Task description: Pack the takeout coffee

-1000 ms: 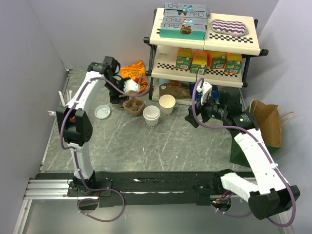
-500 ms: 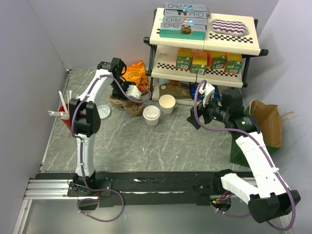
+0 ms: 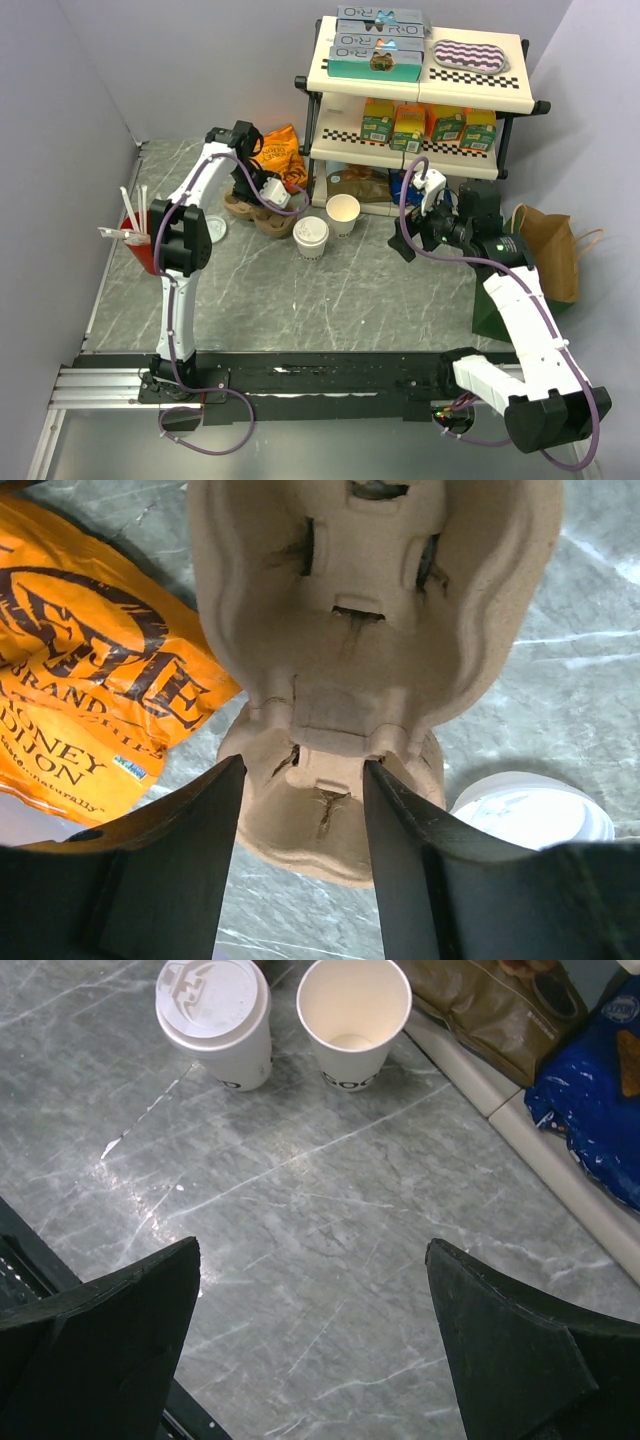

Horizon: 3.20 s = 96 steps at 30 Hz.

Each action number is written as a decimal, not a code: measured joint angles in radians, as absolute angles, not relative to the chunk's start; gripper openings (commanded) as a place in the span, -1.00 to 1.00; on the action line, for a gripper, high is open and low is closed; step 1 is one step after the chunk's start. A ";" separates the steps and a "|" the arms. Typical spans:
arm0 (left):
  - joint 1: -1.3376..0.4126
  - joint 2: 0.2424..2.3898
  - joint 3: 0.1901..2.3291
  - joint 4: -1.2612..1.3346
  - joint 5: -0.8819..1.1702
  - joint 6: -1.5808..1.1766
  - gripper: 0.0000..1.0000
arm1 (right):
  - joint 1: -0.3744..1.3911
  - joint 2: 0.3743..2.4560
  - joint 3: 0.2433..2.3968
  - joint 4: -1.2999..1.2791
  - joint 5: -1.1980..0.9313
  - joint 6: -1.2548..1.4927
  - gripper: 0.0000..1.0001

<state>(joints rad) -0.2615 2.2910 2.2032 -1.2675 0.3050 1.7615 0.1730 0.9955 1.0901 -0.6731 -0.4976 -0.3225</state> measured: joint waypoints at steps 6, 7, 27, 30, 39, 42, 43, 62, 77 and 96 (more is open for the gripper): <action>-0.268 2.305 2.203 -1.285 0.296 1.780 0.10 | 0.163 1.008 1.090 -0.673 -0.498 -0.322 0.99; -0.271 2.308 2.203 -1.288 0.292 1.784 0.09 | 0.162 1.009 1.090 -0.673 -0.498 -0.322 0.99; -0.300 2.328 2.192 -1.306 0.233 1.799 -0.47 | 0.144 1.012 1.090 -0.673 -0.498 -0.315 0.99; -0.302 2.328 2.193 -1.304 0.222 1.791 -0.80 | 0.141 1.012 1.090 -0.673 -0.498 -0.314 0.99; -0.295 2.327 2.200 -1.281 0.186 1.714 -0.99 | 0.137 1.012 1.090 -0.673 -0.498 -0.315 0.99; -0.286 2.318 2.193 -1.243 0.194 1.651 -0.99 | 0.137 1.012 1.090 -0.673 -0.499 -0.314 0.99; -0.282 2.310 2.183 -1.223 0.202 1.627 -0.99 | 0.137 1.012 1.090 -0.672 -0.500 -0.313 0.99; -0.254 2.200 2.210 -1.183 0.225 1.469 -0.99 | 0.132 1.010 1.197 -0.722 -0.454 -0.275 0.75; -0.283 1.888 2.101 -1.209 0.303 0.762 -0.99 | -0.144 1.095 1.945 -1.069 -0.009 -0.327 0.59; -0.283 1.646 1.789 -0.943 0.425 0.267 -0.99 | -0.687 1.175 1.699 -1.326 0.028 -0.429 0.64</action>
<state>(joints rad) -0.2829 1.6463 1.7889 -0.9432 0.4248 0.2668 -0.6868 1.1751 1.6989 -1.3262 0.0284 -0.4286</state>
